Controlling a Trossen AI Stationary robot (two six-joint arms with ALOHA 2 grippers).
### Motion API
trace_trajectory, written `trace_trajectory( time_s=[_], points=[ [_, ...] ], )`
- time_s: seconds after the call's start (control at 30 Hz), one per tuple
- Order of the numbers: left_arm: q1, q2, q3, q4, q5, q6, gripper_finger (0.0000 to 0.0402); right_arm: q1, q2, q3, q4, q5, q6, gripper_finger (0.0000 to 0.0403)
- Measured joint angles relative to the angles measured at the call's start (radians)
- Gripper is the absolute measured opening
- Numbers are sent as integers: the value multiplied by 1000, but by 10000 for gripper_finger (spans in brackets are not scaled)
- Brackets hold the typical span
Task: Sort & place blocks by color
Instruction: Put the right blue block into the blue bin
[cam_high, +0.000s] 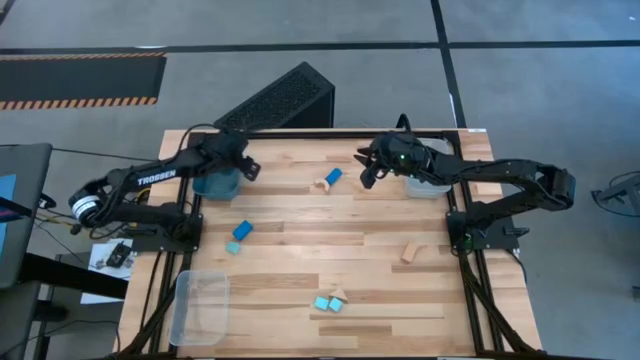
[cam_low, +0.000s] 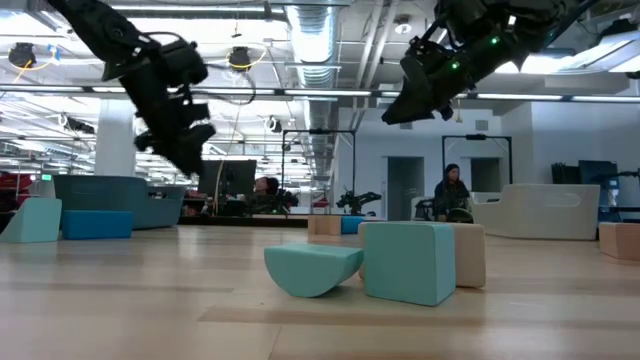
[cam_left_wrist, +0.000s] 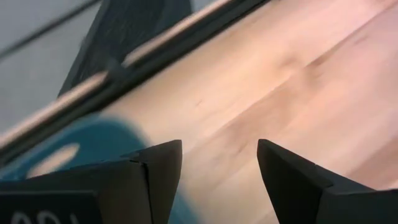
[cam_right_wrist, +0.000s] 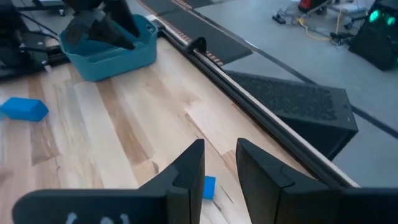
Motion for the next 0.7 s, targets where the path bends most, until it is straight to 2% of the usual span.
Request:
trace_trajectory(
  time_s=[0.2, 0.4, 0.53, 0.7],
  points=[
    [-105, 0, 20, 181, 27, 50, 199, 0, 0, 0, 45, 1, -5, 117],
    [-187, 38, 22, 468, 138, 43, 199, 0, 0, 0, 94, 9, -20, 117],
    [-236, 150, 25, 686, 216, 11, 199, 1, -8, 0, 106, 49, -20, 117],
    [-277, 341, 142, 718, 266, -2, 203, 6, -49, 0, 107, 98, -21, 117]
  ],
)
